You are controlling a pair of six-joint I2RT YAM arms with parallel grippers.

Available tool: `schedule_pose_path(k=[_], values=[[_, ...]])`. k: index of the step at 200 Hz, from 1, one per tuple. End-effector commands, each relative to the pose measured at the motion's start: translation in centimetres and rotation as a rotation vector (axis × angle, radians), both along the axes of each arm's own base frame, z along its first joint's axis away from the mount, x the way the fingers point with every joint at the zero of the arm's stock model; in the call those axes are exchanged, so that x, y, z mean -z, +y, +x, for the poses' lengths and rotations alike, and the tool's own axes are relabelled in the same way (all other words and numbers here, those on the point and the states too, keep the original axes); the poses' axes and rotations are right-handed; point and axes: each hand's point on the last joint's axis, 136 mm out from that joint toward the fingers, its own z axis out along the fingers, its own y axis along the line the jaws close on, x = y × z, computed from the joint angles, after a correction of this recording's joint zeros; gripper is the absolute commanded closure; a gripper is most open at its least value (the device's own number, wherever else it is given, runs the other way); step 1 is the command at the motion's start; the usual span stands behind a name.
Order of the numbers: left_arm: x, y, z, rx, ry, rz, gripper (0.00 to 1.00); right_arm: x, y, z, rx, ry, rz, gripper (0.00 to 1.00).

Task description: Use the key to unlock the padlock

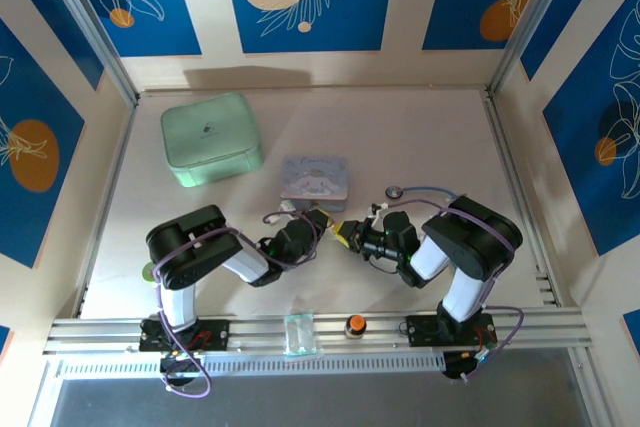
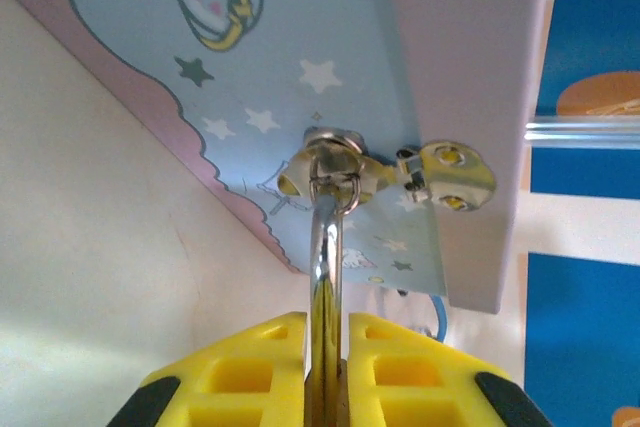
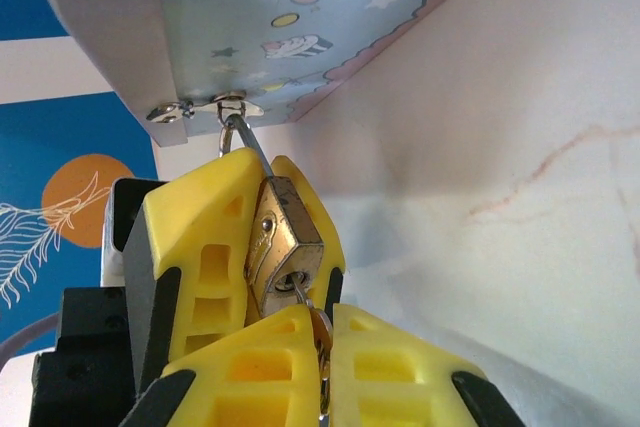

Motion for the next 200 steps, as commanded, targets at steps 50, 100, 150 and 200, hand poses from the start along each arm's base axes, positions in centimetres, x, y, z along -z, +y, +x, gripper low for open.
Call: schedule_pose_path(k=[50,100,150,200], values=[[-4.1,-2.6,-1.1,0.109,-0.071,-0.13,1.0,-1.0,1.7,-0.8,-0.05,-0.067,-0.037,1.0],[-4.0,-2.3,-1.6,0.123,-0.066,-0.15,1.0,-4.4,1.6,0.1,-0.1,-0.189,0.05,0.9],[-3.4,-1.0,-1.4,0.083,-0.076,-0.127,1.0,-3.8,1.0,-0.5,-0.104,-0.171,-0.013,0.83],[-4.0,-1.2,-1.0,0.084,-0.086,-0.141,1.0,-2.3,-0.9,-1.6,-0.082,-0.126,-0.132,0.76]])
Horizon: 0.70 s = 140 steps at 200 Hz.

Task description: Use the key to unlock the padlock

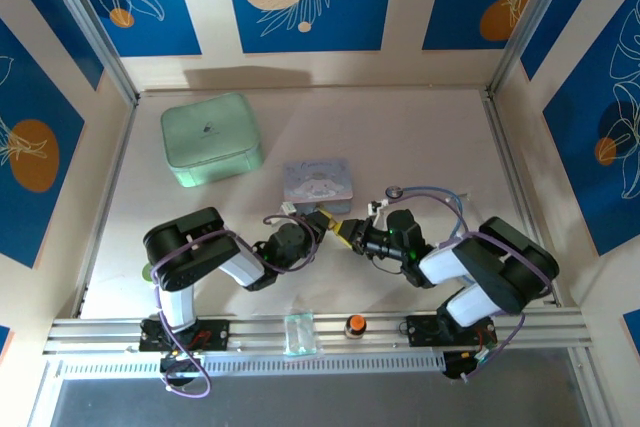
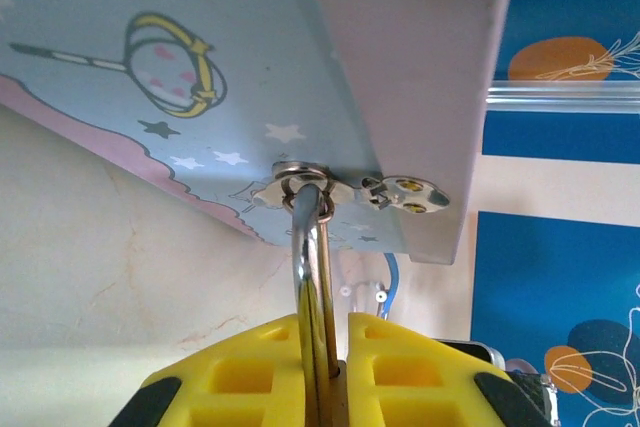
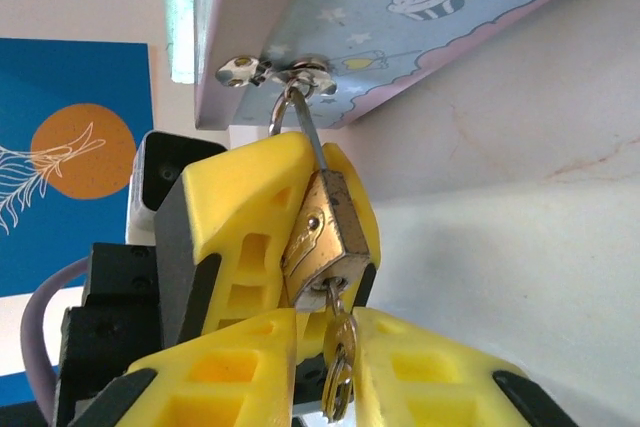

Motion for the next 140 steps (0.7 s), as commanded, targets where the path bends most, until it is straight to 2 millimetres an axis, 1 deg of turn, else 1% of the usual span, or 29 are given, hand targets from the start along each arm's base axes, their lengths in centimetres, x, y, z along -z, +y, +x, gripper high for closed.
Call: schedule_pose_path(k=[1,37,59,77,88,111,121,140], values=[[-2.3,-0.7,0.1,0.017,-0.054,-0.05,1.0,0.5,-0.8,-0.6,-0.001,-0.016,-0.074,0.75],[-2.2,-0.5,0.3,0.012,-0.054,-0.047,1.0,0.5,-1.9,-1.2,-0.005,-0.019,-0.166,0.62],[-2.2,-0.6,0.3,0.017,-0.056,-0.045,1.0,0.8,-2.6,-1.6,-0.018,-0.022,-0.238,0.61],[-2.3,-0.7,0.3,0.023,-0.055,-0.045,1.0,0.8,-3.3,-1.7,-0.029,-0.042,-0.288,0.67],[-2.2,-0.7,0.2,0.024,-0.056,-0.043,1.0,0.3,-3.4,-1.6,-0.043,-0.076,-0.31,0.76],[-2.3,-0.8,0.2,0.029,-0.056,-0.041,1.0,-0.9,-3.2,-1.4,-0.074,-0.136,-0.331,0.88],[-2.3,-0.8,0.2,0.031,-0.055,-0.044,1.0,-1.6,-2.9,-1.3,-0.083,-0.156,-0.318,0.91],[-2.6,-1.0,0.2,0.037,-0.058,-0.054,1.0,-2.1,-2.3,-0.9,-0.092,-0.17,-0.305,0.94]])
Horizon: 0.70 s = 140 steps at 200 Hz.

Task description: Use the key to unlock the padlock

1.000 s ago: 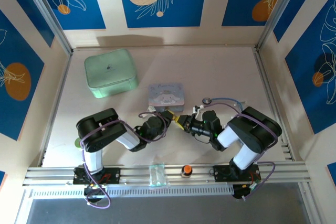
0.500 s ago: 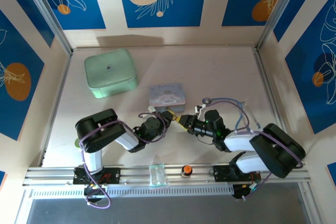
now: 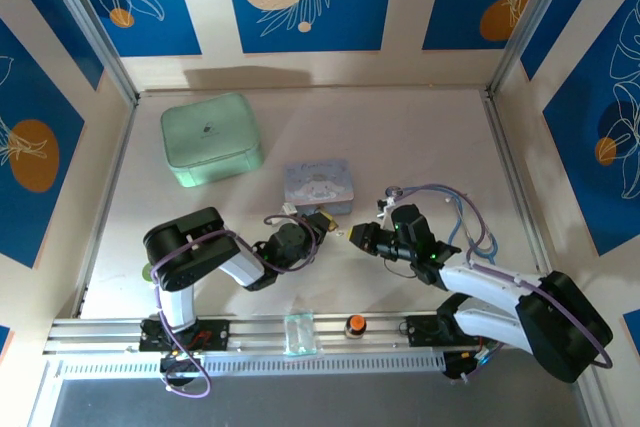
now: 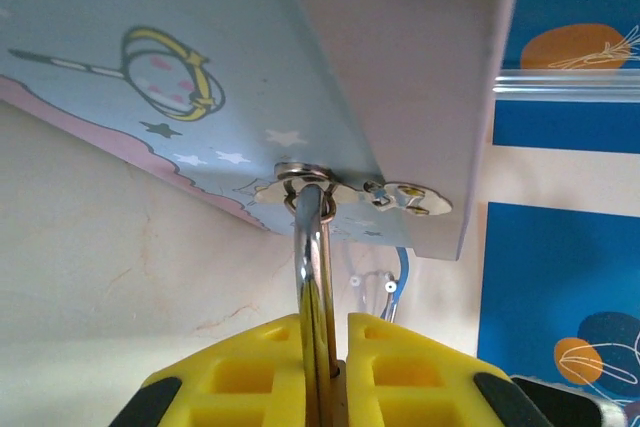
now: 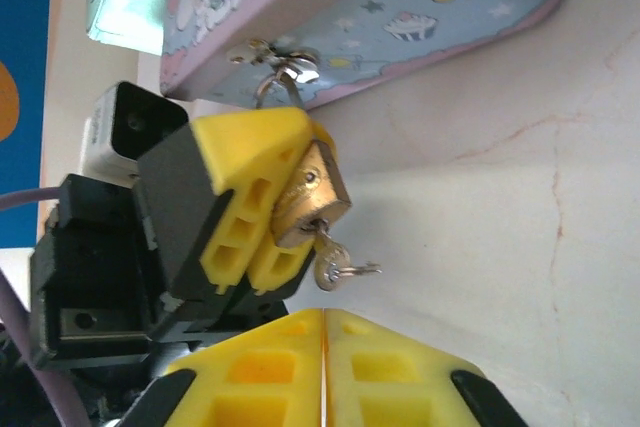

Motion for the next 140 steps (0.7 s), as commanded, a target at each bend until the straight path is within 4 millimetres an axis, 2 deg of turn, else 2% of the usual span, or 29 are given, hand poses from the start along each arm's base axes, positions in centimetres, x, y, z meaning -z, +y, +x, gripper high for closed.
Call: schedule_pose_path(k=[1,55,101,140], values=[[-3.1,-0.9,0.5,0.017,-0.072,-0.068,1.0,-0.9,0.5,0.5,-0.038,-0.041,-0.022,0.94],[-3.3,-0.6,0.4,0.019,-0.078,-0.045,1.0,0.6,1.2,1.1,-0.029,0.017,-0.069,1.0],[-3.4,-0.8,0.4,0.021,-0.083,-0.049,1.0,0.7,2.5,0.5,-0.056,0.006,-0.117,1.0],[-3.4,-0.9,0.2,0.028,-0.078,-0.064,1.0,0.6,2.8,1.5,-0.037,-0.015,-0.113,1.0]])
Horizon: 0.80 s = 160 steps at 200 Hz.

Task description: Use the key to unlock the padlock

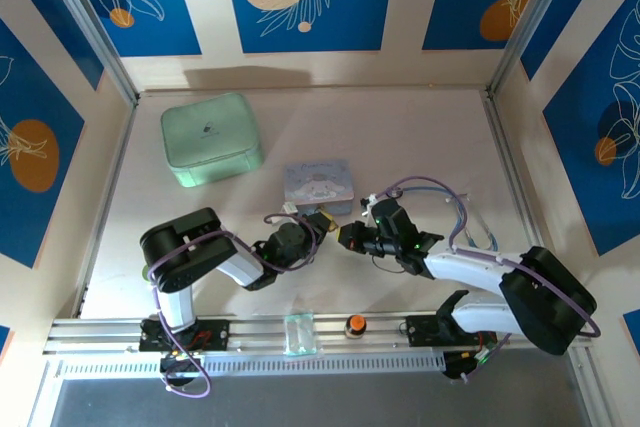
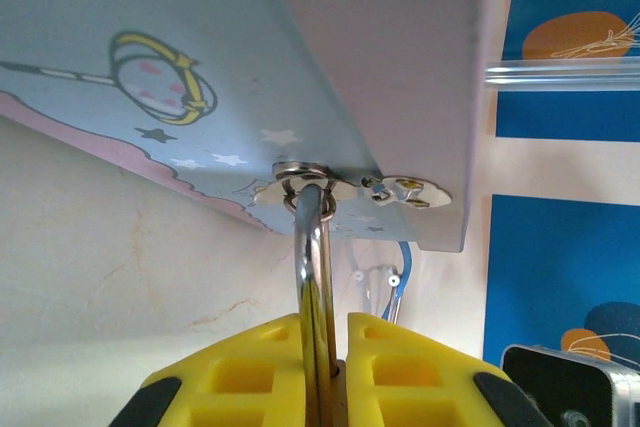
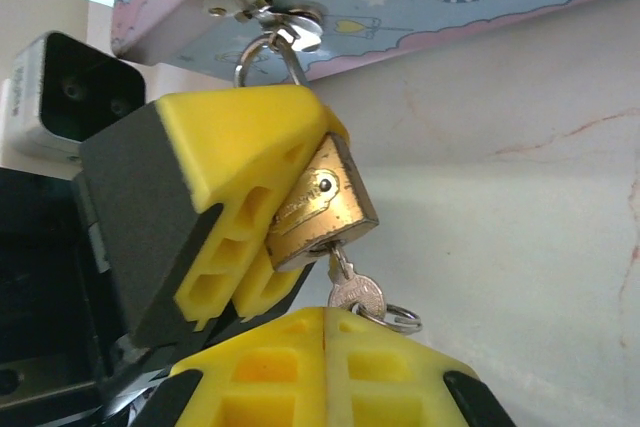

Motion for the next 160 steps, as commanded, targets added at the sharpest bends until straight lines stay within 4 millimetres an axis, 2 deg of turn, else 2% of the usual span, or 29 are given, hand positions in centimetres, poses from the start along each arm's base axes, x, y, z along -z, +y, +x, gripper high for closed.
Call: schedule_pose_path(k=[1,67,86,101,116,137,160], values=[[-3.2,-0.9,0.3,0.014,-0.064,-0.084,1.0,-0.8,0.3,1.4,0.019,-0.05,-0.009,1.0],[-3.4,-1.0,-0.1,0.026,-0.058,-0.115,1.0,-3.1,1.0,3.0,-0.005,-0.15,0.073,1.0],[-2.8,-0.4,-0.2,0.012,-0.053,-0.095,1.0,-3.3,0.6,3.0,-0.011,-0.149,0.055,0.99],[-2.8,-0.2,-0.1,0.008,-0.067,-0.074,1.0,-2.8,-0.2,2.7,-0.019,-0.156,-0.033,0.95],[-3.0,-0.3,-0.2,0.019,-0.074,-0.044,1.0,-2.1,-1.3,2.1,-0.05,-0.197,-0.194,0.89],[-3.5,-0.6,-0.2,0.044,-0.088,0.001,1.0,-1.2,-2.2,1.4,-0.154,-0.245,-0.383,0.81],[-3.7,-0.6,-0.2,0.051,-0.095,0.02,1.0,-0.6,-1.8,0.8,-0.275,-0.287,-0.522,0.78]])
